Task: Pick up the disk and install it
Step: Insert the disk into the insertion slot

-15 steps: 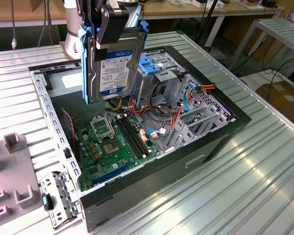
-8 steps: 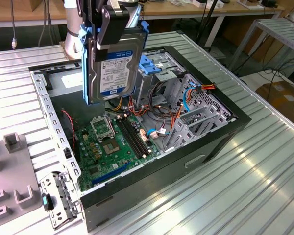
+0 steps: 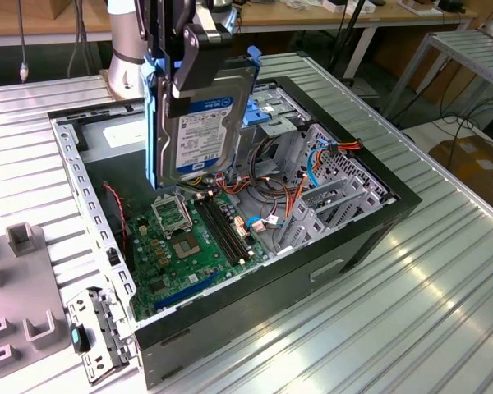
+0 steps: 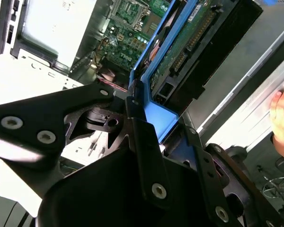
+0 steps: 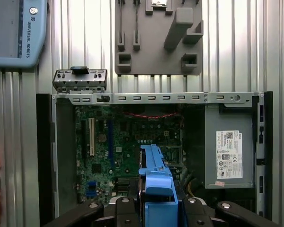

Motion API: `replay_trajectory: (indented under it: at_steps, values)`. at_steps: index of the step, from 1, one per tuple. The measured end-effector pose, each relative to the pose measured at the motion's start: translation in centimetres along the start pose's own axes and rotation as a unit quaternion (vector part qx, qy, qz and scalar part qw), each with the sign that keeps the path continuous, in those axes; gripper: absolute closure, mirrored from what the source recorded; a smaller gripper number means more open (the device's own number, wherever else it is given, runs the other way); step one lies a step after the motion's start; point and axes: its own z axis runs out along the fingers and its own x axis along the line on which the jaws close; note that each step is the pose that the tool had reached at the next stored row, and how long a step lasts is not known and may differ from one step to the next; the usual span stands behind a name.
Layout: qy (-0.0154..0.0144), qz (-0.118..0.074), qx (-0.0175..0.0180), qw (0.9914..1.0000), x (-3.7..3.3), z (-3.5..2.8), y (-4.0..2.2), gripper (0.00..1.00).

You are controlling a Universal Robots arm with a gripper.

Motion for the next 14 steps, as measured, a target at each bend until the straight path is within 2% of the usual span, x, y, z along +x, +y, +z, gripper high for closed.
replay_trajectory:
  at_steps: [4, 6, 9, 14]
  values:
    - [0.0006, 0.000, 0.0000, 1.00000, 0.69, 0.01, -0.10, 0.63]
    - [0.0007, 0.000, 0.0000, 1.00000, 0.70, 0.04, -0.64, 0.63]
    - [0.0006, 0.000, 0.0000, 1.00000, 0.65, 0.13, -2.87, 0.63]
    - [0.0006, 0.000, 0.0000, 1.00000, 0.60, 0.20, -5.37, 0.63]
